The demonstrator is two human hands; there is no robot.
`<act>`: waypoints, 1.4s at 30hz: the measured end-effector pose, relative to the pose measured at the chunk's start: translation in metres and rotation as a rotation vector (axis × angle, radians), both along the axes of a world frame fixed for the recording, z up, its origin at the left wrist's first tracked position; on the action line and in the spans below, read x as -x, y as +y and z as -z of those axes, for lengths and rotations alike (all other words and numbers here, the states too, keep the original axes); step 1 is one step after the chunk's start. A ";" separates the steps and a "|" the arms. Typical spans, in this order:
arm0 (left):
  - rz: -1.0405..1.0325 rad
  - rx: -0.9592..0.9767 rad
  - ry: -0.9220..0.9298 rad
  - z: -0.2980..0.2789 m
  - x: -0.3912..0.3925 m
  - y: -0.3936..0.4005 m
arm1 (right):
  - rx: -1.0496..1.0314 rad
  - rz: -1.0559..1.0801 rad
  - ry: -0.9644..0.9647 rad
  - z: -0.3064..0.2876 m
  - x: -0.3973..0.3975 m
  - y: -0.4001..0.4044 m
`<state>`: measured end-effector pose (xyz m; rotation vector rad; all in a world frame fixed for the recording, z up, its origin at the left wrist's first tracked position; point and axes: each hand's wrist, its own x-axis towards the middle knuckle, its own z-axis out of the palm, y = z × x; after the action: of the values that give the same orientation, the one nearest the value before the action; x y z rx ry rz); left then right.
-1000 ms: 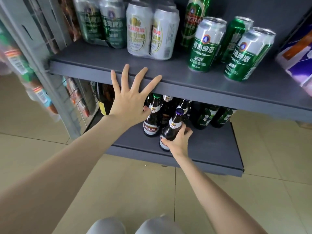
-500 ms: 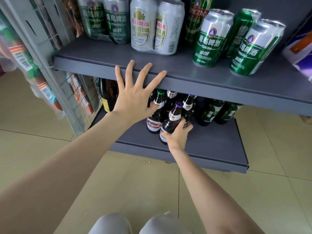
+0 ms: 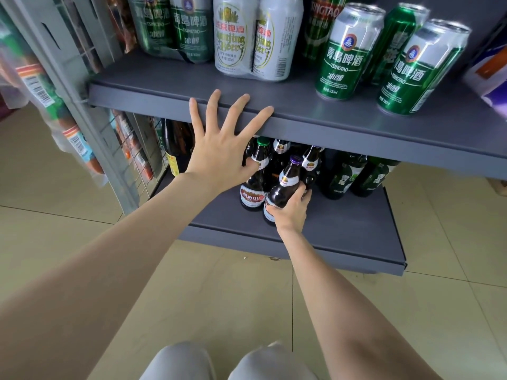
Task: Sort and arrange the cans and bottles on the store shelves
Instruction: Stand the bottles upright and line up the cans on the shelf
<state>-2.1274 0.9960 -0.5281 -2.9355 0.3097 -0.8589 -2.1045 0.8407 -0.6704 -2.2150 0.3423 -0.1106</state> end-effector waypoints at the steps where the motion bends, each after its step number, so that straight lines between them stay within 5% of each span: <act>1: -0.004 -0.002 0.003 -0.001 0.000 0.000 | 0.000 0.003 0.002 -0.001 -0.002 -0.001; 13: -0.042 -0.012 0.099 -0.006 0.007 -0.001 | -0.022 -0.192 0.043 -0.025 0.019 -0.033; 21: 0.030 0.114 0.196 -0.043 0.005 -0.022 | 0.168 -0.404 -0.381 -0.155 0.093 -0.115; 26: 0.169 0.222 0.120 -0.104 -0.022 -0.065 | 0.164 -0.261 -0.612 -0.241 0.049 -0.152; 32: 0.224 0.529 0.198 -0.128 -0.052 -0.105 | 0.145 -0.252 -0.456 -0.272 -0.020 -0.160; 42: 0.212 0.447 0.158 -0.132 -0.078 -0.110 | 0.395 -0.131 -0.437 -0.278 -0.046 -0.145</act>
<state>-2.0491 0.8856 -0.3965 -3.4459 0.5063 -0.8090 -2.0589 0.6956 -0.3922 -2.5096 -0.0751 -0.6252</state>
